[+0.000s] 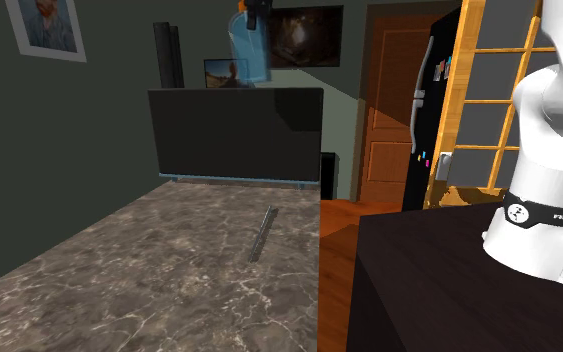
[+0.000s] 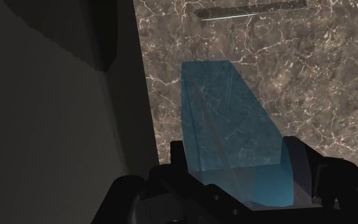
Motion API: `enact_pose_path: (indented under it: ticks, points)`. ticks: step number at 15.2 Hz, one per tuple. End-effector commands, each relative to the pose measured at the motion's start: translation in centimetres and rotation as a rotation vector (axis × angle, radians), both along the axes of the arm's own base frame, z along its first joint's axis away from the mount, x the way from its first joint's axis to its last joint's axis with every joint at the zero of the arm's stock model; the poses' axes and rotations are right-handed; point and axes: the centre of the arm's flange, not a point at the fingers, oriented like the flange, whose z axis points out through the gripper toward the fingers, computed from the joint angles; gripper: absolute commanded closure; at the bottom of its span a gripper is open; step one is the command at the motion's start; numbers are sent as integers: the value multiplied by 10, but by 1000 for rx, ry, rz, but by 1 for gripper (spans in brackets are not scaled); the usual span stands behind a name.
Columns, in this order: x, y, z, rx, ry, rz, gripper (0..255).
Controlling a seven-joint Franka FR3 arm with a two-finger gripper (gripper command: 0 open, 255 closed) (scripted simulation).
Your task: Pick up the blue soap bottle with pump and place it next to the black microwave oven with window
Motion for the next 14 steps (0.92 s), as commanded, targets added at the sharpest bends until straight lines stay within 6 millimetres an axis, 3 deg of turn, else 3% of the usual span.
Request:
enact_pose_path:
  ticks: [1, 14]
  points:
    - [-2, 0, -10, -1, -1, 0, 255]
    - [-2, 0, -78, -1, -1, 0, 255]
